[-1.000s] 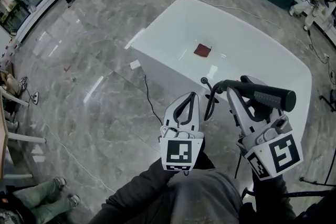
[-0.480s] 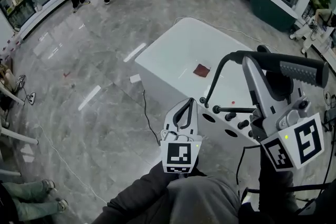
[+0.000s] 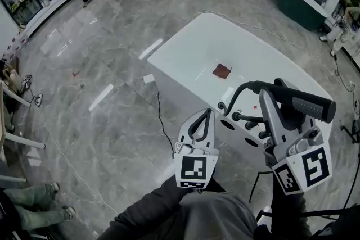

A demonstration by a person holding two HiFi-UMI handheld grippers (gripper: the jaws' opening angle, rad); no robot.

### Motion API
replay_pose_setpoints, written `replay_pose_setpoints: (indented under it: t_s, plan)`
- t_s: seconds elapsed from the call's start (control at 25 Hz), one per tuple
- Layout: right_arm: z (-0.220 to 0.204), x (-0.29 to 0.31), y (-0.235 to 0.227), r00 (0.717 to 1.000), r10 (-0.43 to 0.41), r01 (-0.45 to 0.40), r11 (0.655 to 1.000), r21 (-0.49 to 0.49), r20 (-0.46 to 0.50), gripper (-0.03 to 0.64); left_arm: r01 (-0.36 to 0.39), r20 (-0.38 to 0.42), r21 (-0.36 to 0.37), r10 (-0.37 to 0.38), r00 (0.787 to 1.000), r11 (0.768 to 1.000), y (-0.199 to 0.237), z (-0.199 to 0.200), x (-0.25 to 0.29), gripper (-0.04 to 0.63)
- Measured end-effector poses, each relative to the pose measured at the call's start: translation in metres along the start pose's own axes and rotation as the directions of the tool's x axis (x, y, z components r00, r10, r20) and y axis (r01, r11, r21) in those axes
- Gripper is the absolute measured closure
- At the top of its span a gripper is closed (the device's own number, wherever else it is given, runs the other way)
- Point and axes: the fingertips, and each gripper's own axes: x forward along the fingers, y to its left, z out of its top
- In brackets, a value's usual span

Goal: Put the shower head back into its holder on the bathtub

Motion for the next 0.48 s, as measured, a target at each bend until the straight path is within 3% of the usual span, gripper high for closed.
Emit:
replay_pose_setpoints:
  t_s: [0.48]
  plan:
    - [-0.048,0.010,-0.033,0.998,0.026,-0.023,0.999,0.045,-0.062,0.477,-0.014,-0.060,-0.002,0.014,0.998,1.000,-0.019,-0.023,0.033,0.592]
